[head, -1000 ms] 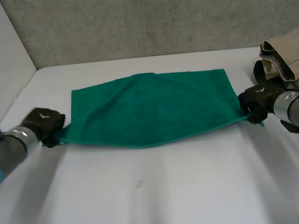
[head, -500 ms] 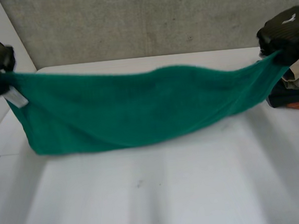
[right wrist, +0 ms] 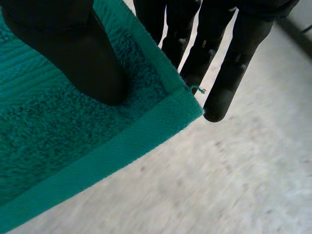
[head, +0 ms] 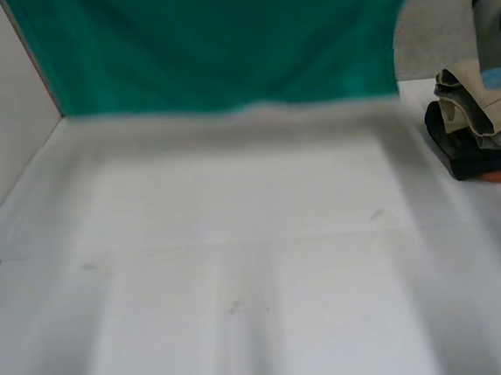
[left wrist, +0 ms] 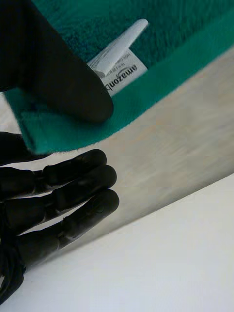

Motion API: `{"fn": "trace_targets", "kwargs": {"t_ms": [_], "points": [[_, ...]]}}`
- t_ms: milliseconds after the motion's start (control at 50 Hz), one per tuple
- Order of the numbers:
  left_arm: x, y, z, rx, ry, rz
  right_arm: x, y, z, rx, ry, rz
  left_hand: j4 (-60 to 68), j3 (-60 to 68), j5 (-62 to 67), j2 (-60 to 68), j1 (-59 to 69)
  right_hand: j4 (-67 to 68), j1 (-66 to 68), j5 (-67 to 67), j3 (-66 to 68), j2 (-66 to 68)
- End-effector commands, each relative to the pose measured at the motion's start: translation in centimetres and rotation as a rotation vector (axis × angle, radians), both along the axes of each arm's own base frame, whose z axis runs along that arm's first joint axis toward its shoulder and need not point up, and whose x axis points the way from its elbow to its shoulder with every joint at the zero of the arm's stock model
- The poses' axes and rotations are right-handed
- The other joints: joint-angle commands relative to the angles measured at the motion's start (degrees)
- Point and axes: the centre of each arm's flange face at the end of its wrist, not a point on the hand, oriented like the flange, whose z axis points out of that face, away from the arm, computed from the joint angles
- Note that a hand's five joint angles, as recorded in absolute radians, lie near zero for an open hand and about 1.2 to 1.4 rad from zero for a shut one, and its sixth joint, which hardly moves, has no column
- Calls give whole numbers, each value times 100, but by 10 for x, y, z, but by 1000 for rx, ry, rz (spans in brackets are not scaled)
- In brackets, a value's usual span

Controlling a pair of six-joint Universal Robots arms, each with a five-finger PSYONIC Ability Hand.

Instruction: Fold the laundry.

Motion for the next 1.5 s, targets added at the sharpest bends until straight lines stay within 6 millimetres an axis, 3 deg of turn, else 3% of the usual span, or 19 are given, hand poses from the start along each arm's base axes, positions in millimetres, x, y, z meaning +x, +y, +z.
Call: {"fn": "trace_targets", "kwargs": {"t_ms": [20, 140, 220, 280, 300, 360, 380, 460, 540, 640, 760, 820, 900, 940, 1000, 1100, 1260, 1340, 1500], "points": [[2, -4, -13, 30, 11, -73, -4, 1, 1, 40, -58, 61, 1158, 1191, 1383, 1150, 1404, 1131, 1435, 1260, 1177, 1232], [11, -18, -70, 206, -26, -72, -3, -2, -30, 180, -23, 105, 1158, 1191, 1383, 1150, 1404, 1131, 1435, 1260, 1177, 1232], [18, -25, -127, 364, -52, -62, -5, -5, -73, 325, 31, 128, 1158, 1191, 1383, 1150, 1404, 1131, 1435, 1260, 1177, 1232], [19, -25, -159, 447, -77, -61, -6, -4, -101, 414, 67, 142, 1158, 1191, 1383, 1150, 1404, 1131, 1435, 1260, 1177, 1232], [18, -23, -179, 498, -102, -63, -7, -1, -122, 477, 93, 151, 1158, 1191, 1383, 1150, 1404, 1131, 1435, 1260, 1177, 1232], [17, -18, -206, 572, -155, -64, -10, 5, -152, 578, 133, 159, 1158, 1191, 1383, 1150, 1404, 1131, 1435, 1260, 1177, 1232], [17, -13, -221, 616, -196, -56, -10, 11, -172, 649, 169, 161, 1158, 1191, 1383, 1150, 1404, 1131, 1435, 1260, 1177, 1232], [18, 6, -249, 719, -315, -34, -17, 33, -211, 828, 274, 140, 1158, 1191, 1383, 1150, 1404, 1131, 1435, 1260, 1177, 1232], [21, 33, -260, 814, -433, -18, -31, 57, -232, 994, 389, 101, 1158, 1191, 1383, 1150, 1404, 1131, 1435, 1260, 1177, 1232], [32, 74, -267, 975, -556, -12, -51, 90, -227, 1174, 516, 77, 1158, 1191, 1383, 1150, 1404, 1131, 1435, 1260, 1177, 1232], [47, 139, -267, 1222, -711, -48, -83, 141, -188, 1350, 711, 69, 1158, 1191, 1383, 1150, 1404, 1131, 1435, 1260, 1177, 1232], [49, 171, -267, 1335, -784, -102, -93, 163, -179, 1409, 830, 102, 1158, 1191, 1383, 1150, 1404, 1131, 1435, 1260, 1177, 1232], [47, 189, -265, 1402, -842, -160, -90, 173, -182, 1411, 945, 146, 1158, 1191, 1383, 1150, 1404, 1131, 1435, 1260, 1177, 1232], [46, 186, -264, 1383, -855, -165, -87, 170, -185, 1395, 949, 148, 1158, 1191, 1383, 1150, 1404, 1131, 1435, 1260, 1177, 1232], [42, 166, -259, 1298, -844, -139, -75, 146, -192, 1310, 863, 105, 1158, 1191, 1383, 1150, 1404, 1131, 1435, 1260, 1177, 1232], [34, 111, -254, 1192, -691, -57, -60, 105, -198, 1155, 699, 48, 1158, 1191, 1383, 1150, 1404, 1131, 1435, 1260, 1177, 1232], [15, 54, -258, 1113, -579, -18, -37, 60, -212, 986, 594, -2, 1158, 1191, 1383, 1150, 1404, 1131, 1435, 1260, 1177, 1232], [8, 31, -265, 1091, -560, 21, -23, 37, -224, 895, 584, -24, 1158, 1191, 1383, 1150, 1404, 1131, 1435, 1260, 1177, 1232], [-19, 4, -282, 1029, -571, 38, 0, 2, -254, 790, 577, -67, 1158, 1191, 1383, 1150, 1404, 1131, 1435, 1260, 1177, 1232]]}}
